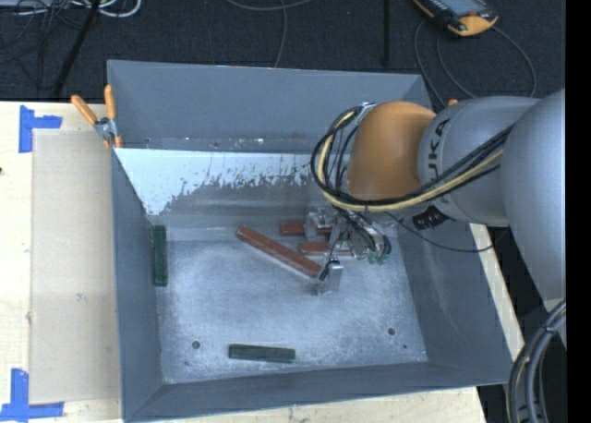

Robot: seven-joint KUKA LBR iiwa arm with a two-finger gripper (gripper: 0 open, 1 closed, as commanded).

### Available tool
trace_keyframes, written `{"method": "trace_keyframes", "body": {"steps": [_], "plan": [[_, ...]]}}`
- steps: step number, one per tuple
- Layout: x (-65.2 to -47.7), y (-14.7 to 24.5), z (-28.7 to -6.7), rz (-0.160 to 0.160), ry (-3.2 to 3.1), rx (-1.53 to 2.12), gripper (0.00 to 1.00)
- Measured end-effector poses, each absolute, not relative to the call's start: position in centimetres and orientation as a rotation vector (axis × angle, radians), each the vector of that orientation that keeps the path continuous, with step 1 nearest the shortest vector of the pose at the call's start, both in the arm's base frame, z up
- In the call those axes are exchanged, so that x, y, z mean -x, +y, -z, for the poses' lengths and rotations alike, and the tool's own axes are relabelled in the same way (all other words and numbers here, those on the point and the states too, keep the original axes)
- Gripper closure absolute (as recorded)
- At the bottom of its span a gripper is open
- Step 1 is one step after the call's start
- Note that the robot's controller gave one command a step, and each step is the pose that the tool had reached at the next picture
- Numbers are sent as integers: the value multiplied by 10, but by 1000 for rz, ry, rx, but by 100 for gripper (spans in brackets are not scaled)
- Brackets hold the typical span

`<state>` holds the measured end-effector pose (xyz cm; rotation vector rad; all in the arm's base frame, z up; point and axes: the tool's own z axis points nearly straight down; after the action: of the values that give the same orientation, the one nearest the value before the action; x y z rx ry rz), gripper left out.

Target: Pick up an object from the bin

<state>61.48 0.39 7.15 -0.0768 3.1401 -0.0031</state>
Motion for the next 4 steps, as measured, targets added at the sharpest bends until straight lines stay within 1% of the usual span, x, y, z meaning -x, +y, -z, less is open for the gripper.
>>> {"method": "trace_keyframes", "body": {"steps": [1, 2, 3, 4], "plan": [[-621, -26, -71, 0, 3074, 630, 100], [-621, -26, -71, -1, 3074, 629, 100], [-617, -34, -71, -3, 3048, 738, 100], [-606, -45, -120, -6, 3021, 885, 100]]}}
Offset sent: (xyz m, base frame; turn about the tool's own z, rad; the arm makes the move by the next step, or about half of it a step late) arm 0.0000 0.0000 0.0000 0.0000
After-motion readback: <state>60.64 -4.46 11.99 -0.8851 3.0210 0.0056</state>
